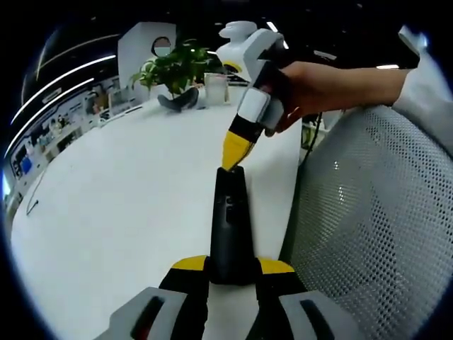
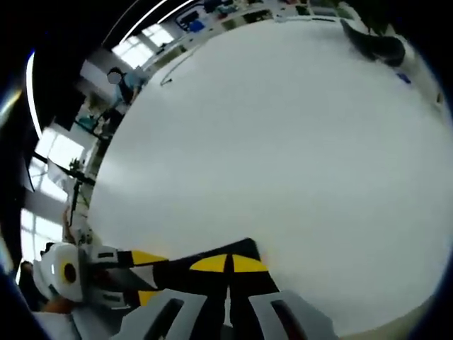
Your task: Press the specified remote control buttons in sequence, fully releasing each button before pressing the next.
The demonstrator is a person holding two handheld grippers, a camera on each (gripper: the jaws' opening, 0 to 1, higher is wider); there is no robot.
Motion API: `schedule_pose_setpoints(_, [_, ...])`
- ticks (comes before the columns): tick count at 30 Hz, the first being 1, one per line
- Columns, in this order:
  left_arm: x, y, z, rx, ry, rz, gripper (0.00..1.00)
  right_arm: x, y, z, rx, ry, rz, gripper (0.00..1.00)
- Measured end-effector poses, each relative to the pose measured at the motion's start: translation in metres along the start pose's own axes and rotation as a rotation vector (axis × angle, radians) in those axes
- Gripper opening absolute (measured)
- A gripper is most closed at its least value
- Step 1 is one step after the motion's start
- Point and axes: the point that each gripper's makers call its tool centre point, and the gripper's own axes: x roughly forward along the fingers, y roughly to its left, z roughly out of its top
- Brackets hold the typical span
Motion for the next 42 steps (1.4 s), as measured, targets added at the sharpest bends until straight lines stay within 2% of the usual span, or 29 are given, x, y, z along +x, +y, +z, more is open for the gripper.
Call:
schedule_pose_setpoints(1, [-0.0001,0.0,-0.0001,0.0,0.0,0.0,0.25,0.0012,-0.0021,-0.0021,-0.007,0.011,-0.016,0.0])
schedule_pose_setpoints(10, [-0.0003,0.0001,-0.0002,-0.002,-0.001,0.0,0.25,0.0006,-0.0007,-0.001,-0.005,0.004,-0.007,0.0])
schedule_pose_setpoints(23, [-0.0007,-0.0002,-0.0001,-0.006,-0.005,-0.001,0.24,0.0013,0.0002,-0.0016,-0.131,-0.001,-0.046,0.0])
schedule_pose_setpoints(32, [-0.0009,-0.0002,-0.0001,-0.005,-0.005,-0.001,0.25,0.0003,-0.0013,-0.0011,-0.076,0.001,-0.03,0.0])
schedule_pose_setpoints(42, [-0.0008,-0.0001,-0.0003,-0.003,-0.004,0.0,0.25,0.0001,-0.0004,-0.0014,-0.084,0.006,-0.039,0.0])
